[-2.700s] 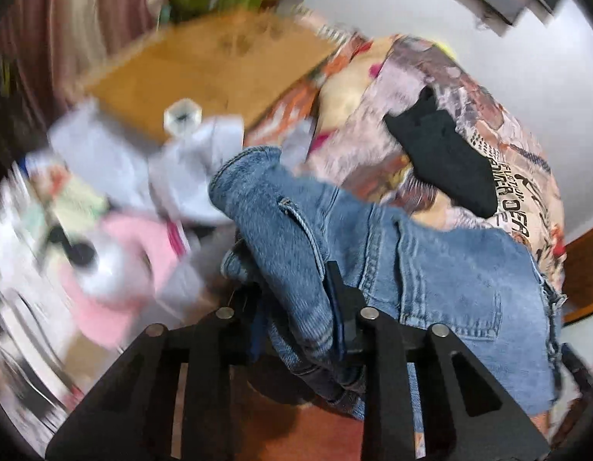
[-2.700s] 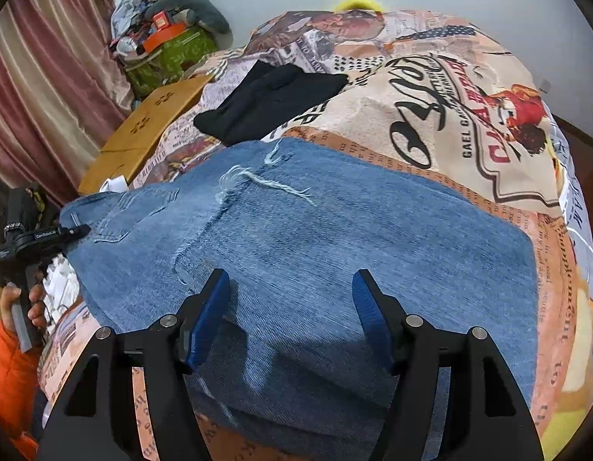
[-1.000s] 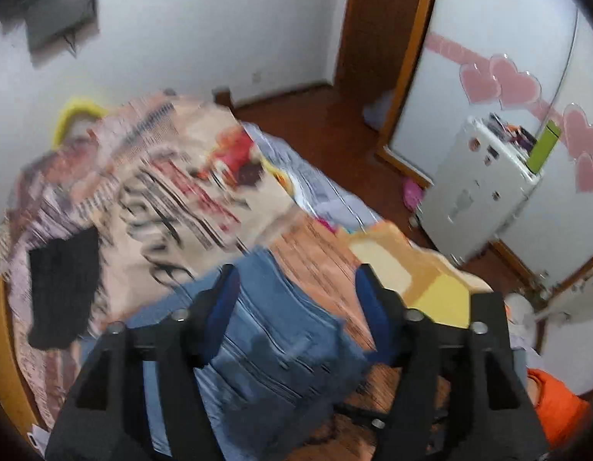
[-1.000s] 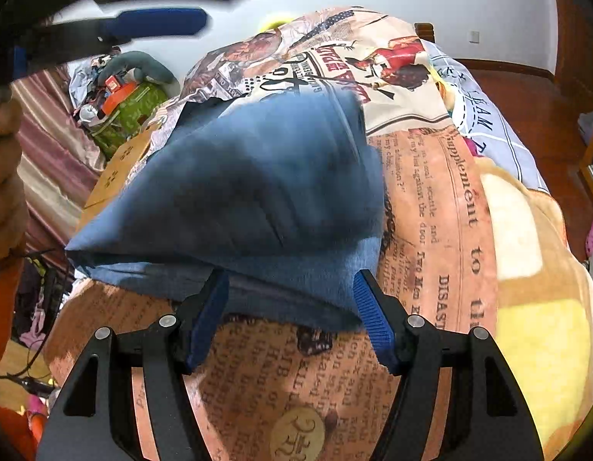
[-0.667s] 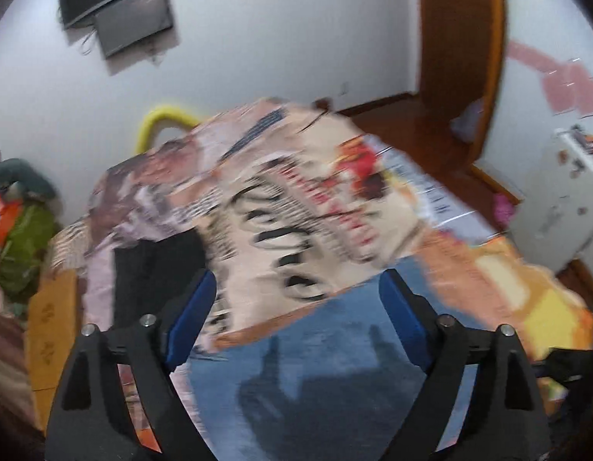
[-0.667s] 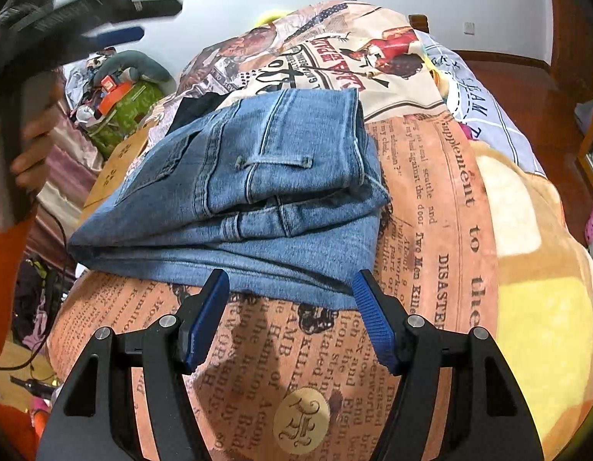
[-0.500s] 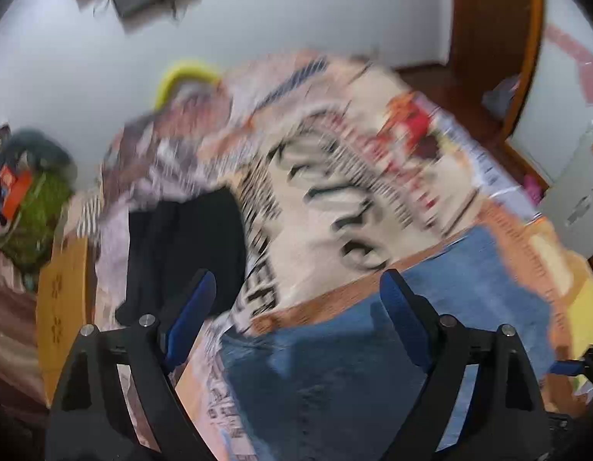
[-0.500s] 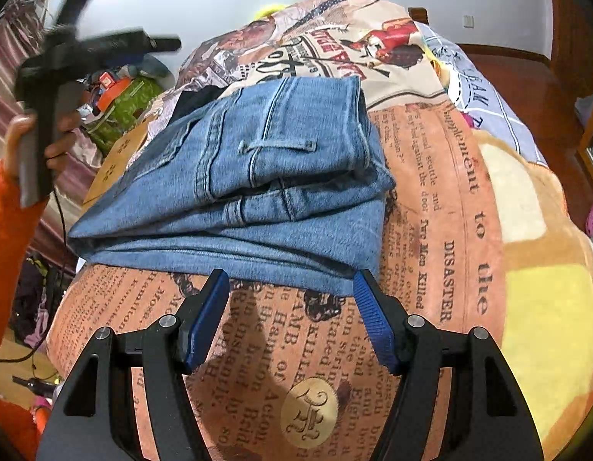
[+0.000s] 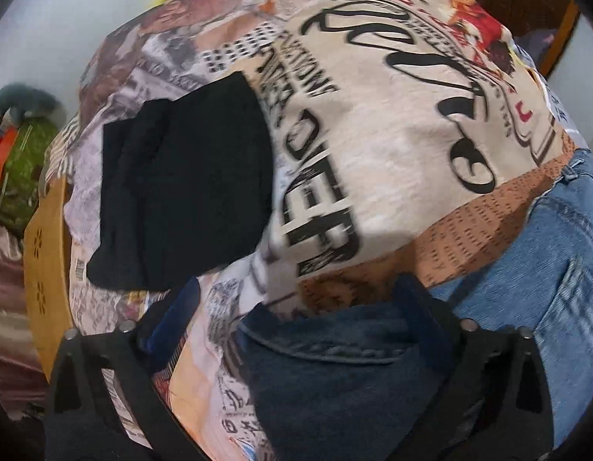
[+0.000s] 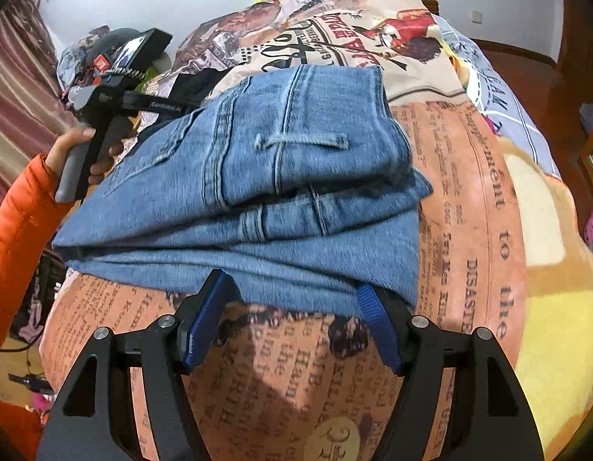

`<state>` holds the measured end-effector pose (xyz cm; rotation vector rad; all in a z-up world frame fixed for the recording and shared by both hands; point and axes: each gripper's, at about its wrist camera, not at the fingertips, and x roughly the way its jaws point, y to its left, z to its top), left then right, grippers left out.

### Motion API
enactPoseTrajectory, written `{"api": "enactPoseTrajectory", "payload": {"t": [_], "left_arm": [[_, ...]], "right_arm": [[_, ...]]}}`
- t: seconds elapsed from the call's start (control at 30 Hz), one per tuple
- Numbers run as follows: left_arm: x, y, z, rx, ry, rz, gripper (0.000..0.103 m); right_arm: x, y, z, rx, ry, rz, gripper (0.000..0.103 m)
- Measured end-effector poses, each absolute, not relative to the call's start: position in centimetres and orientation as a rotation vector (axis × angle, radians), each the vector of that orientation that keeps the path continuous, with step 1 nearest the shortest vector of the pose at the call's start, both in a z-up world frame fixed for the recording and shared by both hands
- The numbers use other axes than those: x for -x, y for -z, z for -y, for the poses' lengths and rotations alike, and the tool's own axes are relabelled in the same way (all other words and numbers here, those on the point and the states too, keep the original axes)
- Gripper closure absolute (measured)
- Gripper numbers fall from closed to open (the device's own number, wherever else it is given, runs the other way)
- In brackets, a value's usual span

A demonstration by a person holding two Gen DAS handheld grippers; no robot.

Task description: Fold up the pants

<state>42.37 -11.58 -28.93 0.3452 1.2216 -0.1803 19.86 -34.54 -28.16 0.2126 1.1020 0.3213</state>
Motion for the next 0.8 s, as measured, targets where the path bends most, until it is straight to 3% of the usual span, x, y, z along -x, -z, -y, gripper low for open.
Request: {"api": "enactPoseTrajectory", "payload": {"t": [0.4,0.8], "left_arm": [[-34.4,27.7,4.3,-0.264,0.152,-1.247,0.000],[-24.4,24.9,5.4,-0.181,0.220,-1.230,0.000]], "right_arm": [[-21.3,27.4,34.5,-0.194,-0.274,-1.054,0.036],[-18.8,24.3,33.6,-0.211,-0.308,-0.946,0.036]]}}
